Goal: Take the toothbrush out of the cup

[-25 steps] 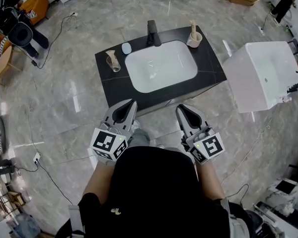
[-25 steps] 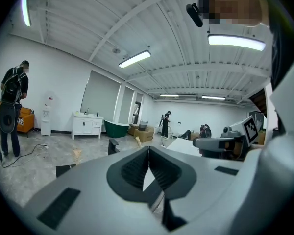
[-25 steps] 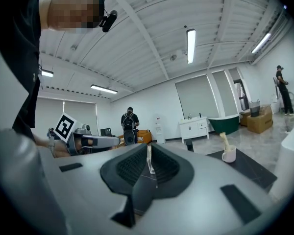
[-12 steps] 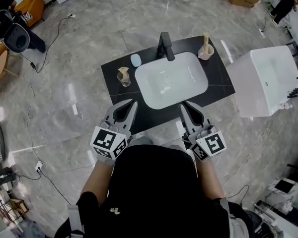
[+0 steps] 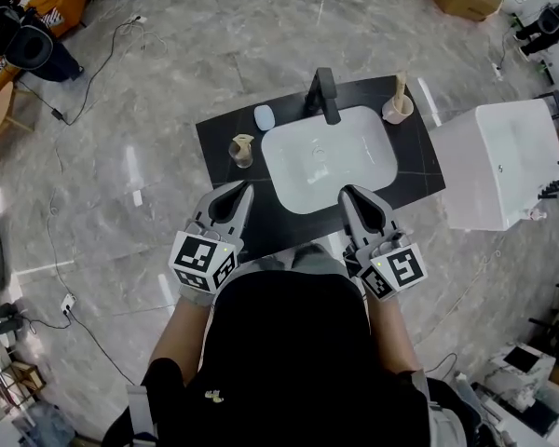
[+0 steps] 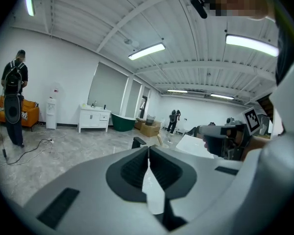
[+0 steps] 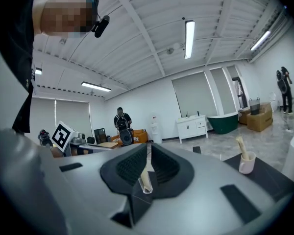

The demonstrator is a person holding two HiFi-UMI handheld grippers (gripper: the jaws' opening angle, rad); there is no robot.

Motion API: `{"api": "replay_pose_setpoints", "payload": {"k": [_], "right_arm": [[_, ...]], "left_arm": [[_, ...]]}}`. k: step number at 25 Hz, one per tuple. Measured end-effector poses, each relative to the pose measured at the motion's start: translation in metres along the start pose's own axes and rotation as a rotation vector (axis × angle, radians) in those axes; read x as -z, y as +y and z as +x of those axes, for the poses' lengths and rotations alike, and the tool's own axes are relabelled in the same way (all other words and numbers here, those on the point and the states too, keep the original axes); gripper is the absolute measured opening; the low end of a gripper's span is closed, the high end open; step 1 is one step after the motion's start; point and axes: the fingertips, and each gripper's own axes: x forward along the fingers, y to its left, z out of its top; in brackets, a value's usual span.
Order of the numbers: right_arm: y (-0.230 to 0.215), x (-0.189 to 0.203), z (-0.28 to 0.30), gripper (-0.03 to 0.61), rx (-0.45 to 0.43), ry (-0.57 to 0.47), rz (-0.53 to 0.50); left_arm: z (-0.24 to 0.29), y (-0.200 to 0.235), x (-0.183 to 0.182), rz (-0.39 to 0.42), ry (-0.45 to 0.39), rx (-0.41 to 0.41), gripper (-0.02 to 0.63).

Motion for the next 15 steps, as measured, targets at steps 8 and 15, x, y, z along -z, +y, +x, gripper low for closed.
{"api": "replay_pose_setpoints", "payload": {"k": [8,15], "right_arm": [[-0.019,-0.003,0.013,0.046,-0.074,0.040,-0.030],[-0.033,-0.008,0.013,0.046,-0.073,0.037,-0.031]], "left_arm": [[0.014,0.017,0.012,-0.018,0.035,-0.139,0.026],[0.034,0.046,0.047,-0.054,0.126,-0.225,0.143]]}}
